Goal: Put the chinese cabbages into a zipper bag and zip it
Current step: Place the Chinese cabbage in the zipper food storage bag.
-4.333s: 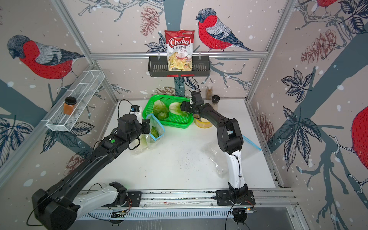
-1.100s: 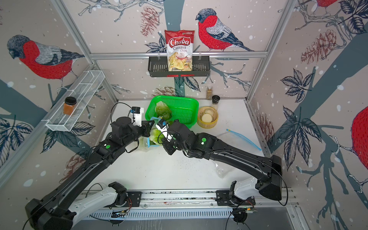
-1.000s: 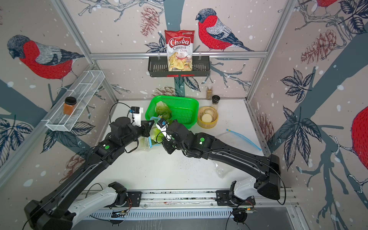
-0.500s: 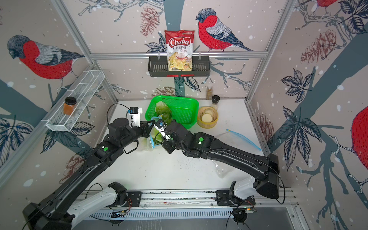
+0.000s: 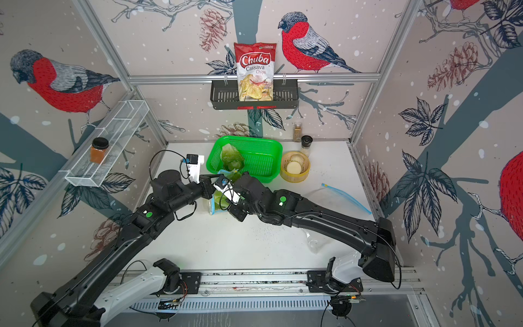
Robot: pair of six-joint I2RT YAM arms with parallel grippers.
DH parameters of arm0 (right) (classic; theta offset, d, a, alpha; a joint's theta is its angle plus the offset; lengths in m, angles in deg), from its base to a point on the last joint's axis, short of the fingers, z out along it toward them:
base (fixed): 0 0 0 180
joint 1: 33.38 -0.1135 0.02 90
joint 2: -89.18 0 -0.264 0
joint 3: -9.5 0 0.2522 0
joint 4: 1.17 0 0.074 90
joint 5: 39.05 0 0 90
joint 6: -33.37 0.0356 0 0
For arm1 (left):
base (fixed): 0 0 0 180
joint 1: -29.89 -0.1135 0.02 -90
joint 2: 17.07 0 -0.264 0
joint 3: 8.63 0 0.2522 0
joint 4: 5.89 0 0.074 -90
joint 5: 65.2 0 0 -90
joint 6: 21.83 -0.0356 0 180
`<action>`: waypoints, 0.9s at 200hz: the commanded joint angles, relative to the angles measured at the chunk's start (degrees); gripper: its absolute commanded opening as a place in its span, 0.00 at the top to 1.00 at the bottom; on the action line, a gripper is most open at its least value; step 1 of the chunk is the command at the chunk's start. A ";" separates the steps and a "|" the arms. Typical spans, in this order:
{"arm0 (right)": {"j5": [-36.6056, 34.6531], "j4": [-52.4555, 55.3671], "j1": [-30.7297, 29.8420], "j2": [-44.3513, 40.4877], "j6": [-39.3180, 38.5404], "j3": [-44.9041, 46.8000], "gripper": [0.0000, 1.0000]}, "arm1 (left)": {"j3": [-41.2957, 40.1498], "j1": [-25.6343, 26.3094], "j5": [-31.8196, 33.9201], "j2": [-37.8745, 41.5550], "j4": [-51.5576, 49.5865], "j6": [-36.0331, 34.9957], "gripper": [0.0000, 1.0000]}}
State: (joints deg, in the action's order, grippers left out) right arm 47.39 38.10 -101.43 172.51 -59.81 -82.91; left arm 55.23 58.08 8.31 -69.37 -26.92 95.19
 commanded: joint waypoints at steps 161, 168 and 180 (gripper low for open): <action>14.84 -13.30 6.57 -7.77 9.24 9.46 0.39 | 0.34 -0.10 8.66 1.15 4.10 2.85 1.00; 12.94 -14.25 7.88 -9.93 12.38 11.21 0.37 | 0.22 -0.11 9.45 1.27 4.17 3.01 1.00; 12.80 -15.48 12.04 -13.52 19.18 14.54 0.36 | -0.07 -0.15 10.70 1.56 4.31 3.38 1.00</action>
State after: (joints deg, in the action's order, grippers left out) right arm 62.83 27.39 -94.31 164.20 -53.34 -72.88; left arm 55.06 58.08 14.67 -68.41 -25.56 97.95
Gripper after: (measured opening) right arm 0.632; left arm 0.049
